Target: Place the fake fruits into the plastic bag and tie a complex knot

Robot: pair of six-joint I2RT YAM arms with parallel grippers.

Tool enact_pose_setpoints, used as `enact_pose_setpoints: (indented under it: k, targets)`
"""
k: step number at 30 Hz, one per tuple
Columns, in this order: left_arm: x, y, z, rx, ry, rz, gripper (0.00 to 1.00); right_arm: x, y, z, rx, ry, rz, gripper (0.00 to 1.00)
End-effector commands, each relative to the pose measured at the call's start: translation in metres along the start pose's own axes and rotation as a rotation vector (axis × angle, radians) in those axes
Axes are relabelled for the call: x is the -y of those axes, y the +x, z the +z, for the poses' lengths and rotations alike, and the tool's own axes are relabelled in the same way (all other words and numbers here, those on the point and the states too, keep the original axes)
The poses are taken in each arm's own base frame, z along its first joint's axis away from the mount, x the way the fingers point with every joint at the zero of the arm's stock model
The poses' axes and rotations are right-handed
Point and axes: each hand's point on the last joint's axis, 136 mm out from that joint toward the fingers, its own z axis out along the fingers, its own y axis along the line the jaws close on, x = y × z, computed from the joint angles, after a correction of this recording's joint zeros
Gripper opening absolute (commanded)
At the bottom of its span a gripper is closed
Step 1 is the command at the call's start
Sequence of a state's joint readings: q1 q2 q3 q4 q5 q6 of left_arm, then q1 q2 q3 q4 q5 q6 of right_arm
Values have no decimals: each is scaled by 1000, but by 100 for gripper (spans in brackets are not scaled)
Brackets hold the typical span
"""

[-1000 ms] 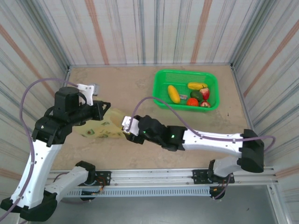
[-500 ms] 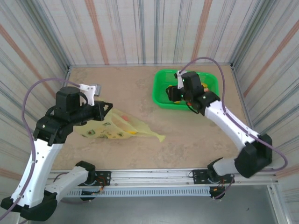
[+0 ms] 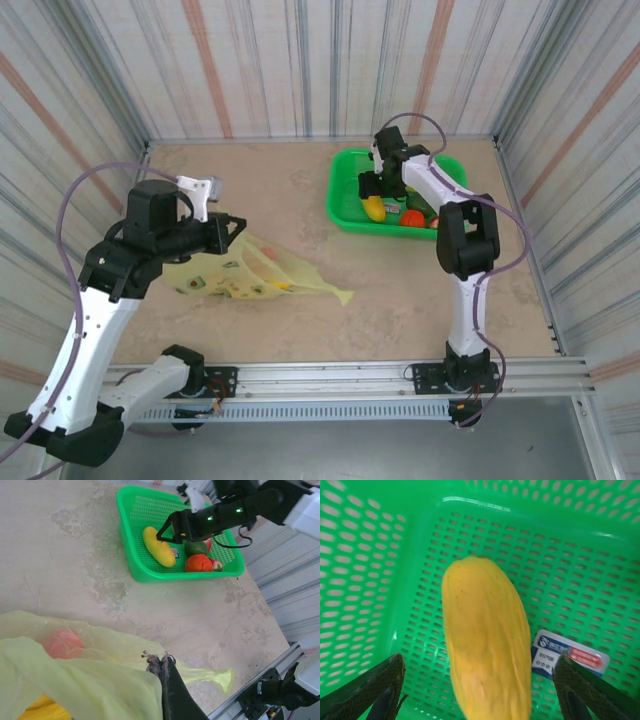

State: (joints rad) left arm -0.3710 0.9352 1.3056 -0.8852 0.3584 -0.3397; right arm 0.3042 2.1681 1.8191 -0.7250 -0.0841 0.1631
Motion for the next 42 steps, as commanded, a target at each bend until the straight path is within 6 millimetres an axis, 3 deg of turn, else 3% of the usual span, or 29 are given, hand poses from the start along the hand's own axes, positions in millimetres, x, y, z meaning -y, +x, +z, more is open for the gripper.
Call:
enact_pose_setpoints:
  k: [1,11,14,17,22,27,31,34,39,42]
  targets:
    - [2,2,5,-11,19,24,0,4,17,13,-97,4,-30,78]
    - [2,2,9,-19,20,21,0,11,12,28,-80,-4,2,57]
    - [2,1,7,-17,18,21,0,10,9,20,-59,-12,8,52]
    - [2,2,5,-15,13,22,0,5,-1,-4,7,-27,13,47]
    - [2,1,0,0,6,26,0,-6,-23,-66,172,-69,18,44]
    - [2,1,-4,10,2,20,0,-47,-24,-135,345,-259,-3,43]
    - [3,3,-6,9,10,8,0,-98,3,-180,447,-440,-89,43]
    - [3,5,-6,11,10,3,0,-146,42,-202,477,-558,-215,43]
    - [4,5,-9,17,11,-1,0,-219,121,-209,479,-663,-485,44]
    - [4,6,-10,21,13,-2,0,-249,155,-209,460,-725,-580,46]
